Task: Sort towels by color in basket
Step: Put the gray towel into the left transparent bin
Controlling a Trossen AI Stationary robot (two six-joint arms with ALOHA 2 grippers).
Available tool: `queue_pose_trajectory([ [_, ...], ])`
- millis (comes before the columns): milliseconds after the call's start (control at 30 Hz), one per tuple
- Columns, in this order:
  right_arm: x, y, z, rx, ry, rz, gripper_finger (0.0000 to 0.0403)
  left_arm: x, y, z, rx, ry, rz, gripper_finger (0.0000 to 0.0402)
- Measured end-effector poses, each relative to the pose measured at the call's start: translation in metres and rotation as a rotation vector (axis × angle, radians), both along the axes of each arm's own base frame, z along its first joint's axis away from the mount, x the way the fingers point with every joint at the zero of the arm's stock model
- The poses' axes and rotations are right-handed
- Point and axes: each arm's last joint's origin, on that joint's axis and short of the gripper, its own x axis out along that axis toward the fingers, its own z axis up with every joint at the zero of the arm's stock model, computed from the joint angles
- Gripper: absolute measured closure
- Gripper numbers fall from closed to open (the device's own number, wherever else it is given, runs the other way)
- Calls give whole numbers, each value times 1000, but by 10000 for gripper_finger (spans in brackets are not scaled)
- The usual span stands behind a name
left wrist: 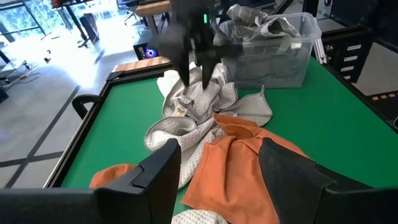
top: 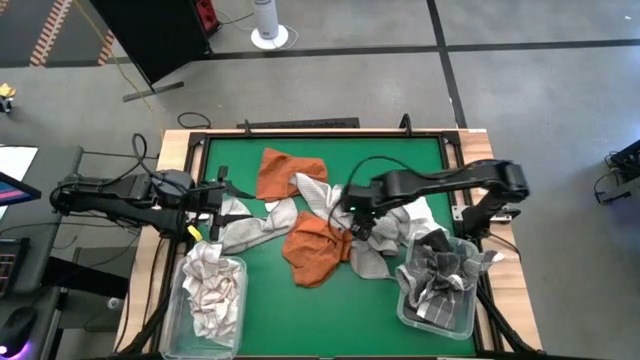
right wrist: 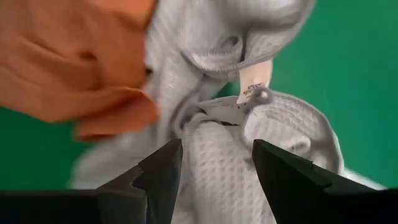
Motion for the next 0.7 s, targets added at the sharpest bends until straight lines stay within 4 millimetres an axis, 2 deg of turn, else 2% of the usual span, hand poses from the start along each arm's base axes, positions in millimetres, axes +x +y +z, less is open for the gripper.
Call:
queue_pose_trajectory([
  [200, 17, -10, -52, -18, 240, 115, 163, 2, 0, 1, -13, -11, 3, 194],
  [300, 25, -13, -80, 34, 338, 142, 163, 4, 0, 0, -18, -1, 4, 194],
  [433, 28, -12, -101, 123, 404, 173, 181, 6, -1, -3, -20, 22, 6, 194],
  [533, 29, -11, -106, 155, 417, 196, 233, 7, -1, -4, -19, 35, 7, 194],
  [700, 27, -13, -102, 159, 418, 202, 369, 8, -1, -5, -38, 40, 12, 194],
])
